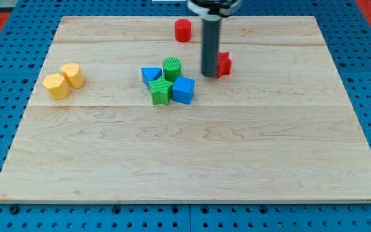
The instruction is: Move the red star into the left side of the red circle
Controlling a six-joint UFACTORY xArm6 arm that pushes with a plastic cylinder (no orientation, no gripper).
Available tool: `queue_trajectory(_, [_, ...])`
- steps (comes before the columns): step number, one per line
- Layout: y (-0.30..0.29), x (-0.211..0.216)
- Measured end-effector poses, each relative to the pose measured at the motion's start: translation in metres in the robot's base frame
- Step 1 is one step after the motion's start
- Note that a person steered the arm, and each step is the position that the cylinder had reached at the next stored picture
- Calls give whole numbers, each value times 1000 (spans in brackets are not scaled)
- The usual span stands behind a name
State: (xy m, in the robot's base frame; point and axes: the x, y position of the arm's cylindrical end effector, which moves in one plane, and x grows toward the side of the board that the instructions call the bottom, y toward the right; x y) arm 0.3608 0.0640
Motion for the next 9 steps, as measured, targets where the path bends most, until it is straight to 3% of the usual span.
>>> queue_trajectory(1, [60, 23])
queue_trajectory(2, [79, -5])
queue_trajectory(3, [-14, -49])
queue_trajectory(4, [-71, -51])
queue_trajectory(5, [-91, -39])
queue_trajectory(6, [-141, -56])
queue_trajectory(7, [-129, -93])
queue_trajectory(9, [-268, -112])
